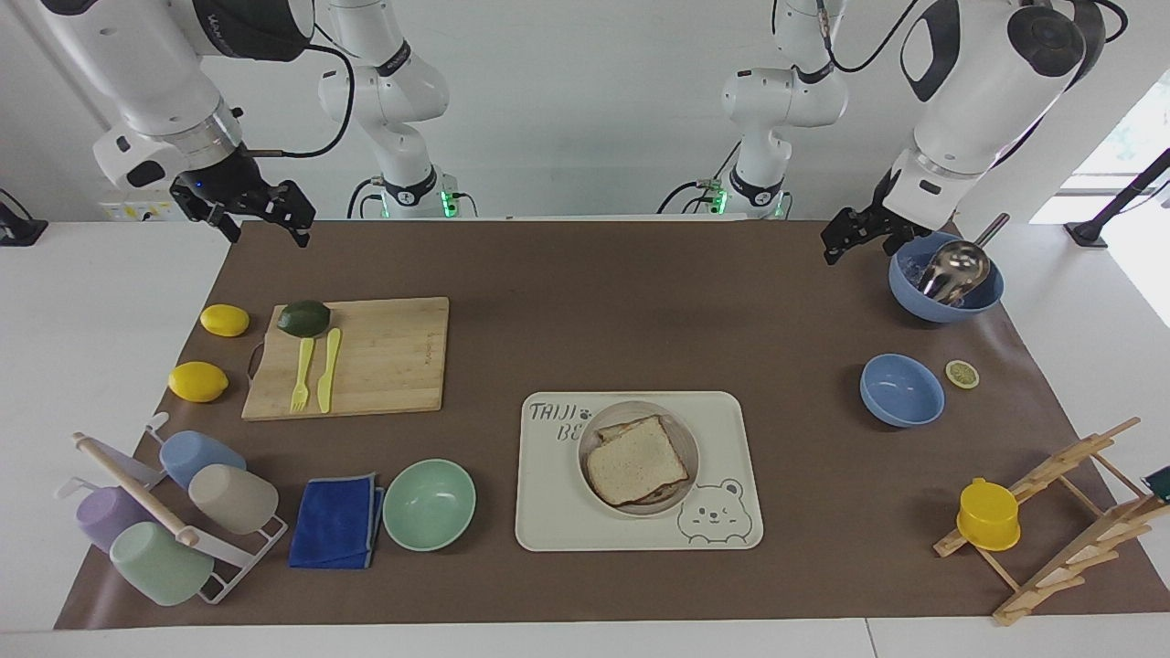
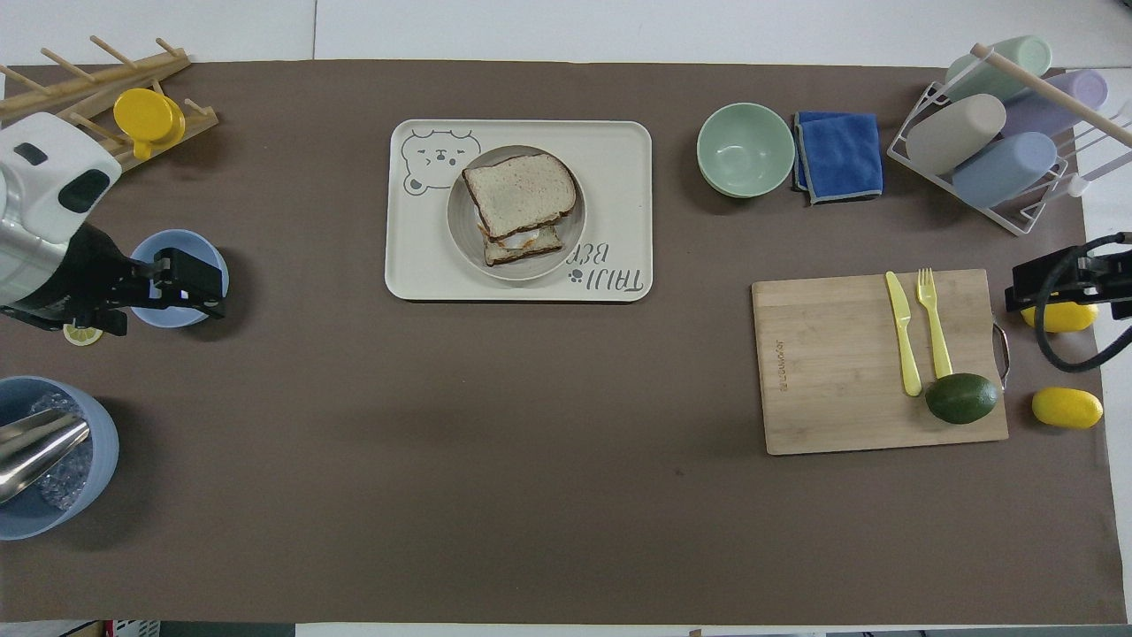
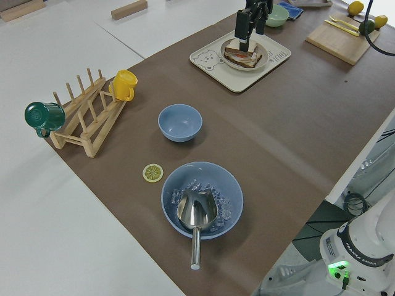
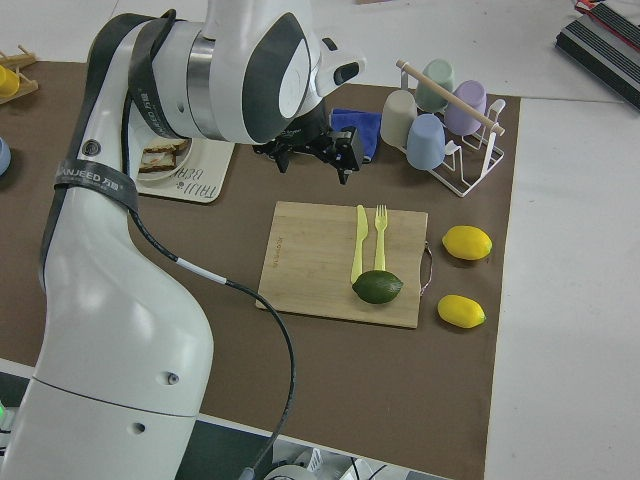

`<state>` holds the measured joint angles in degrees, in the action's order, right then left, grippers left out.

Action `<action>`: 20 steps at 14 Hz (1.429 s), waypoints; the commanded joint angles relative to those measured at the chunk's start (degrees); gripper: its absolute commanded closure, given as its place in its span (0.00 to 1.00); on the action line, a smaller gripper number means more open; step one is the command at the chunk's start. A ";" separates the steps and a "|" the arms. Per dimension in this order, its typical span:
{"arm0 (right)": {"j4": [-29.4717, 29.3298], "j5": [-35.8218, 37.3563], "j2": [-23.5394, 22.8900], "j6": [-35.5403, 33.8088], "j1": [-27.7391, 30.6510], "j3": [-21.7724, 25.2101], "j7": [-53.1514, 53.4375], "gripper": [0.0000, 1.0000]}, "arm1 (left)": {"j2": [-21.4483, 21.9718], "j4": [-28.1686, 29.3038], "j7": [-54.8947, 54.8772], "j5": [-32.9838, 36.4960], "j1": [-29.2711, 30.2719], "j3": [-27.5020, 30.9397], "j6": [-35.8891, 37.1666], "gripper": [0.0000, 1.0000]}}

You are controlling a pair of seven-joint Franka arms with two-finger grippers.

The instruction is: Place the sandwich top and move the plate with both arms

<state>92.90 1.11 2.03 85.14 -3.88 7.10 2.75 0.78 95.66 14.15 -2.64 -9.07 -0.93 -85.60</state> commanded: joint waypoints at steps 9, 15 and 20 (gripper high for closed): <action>-0.09 0.12 -0.01 -0.76 0.80 -0.42 -1.08 0.00 | -0.86 -2.50 -1.14 0.79 1.69 -1.97 -1.15 0.00; -0.09 0.12 0.08 -0.85 0.80 -0.42 -0.91 0.00 | -0.86 -2.67 -1.14 0.88 2.57 -2.05 -1.14 0.00; -0.09 0.12 0.08 -0.85 0.80 -0.42 -0.91 0.00 | -0.86 -3.29 -1.23 1.14 3.54 -2.32 -1.15 0.00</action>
<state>92.90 1.11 2.03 85.14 -3.85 7.09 2.75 0.73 94.30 13.70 -2.61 -6.29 -2.54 -88.10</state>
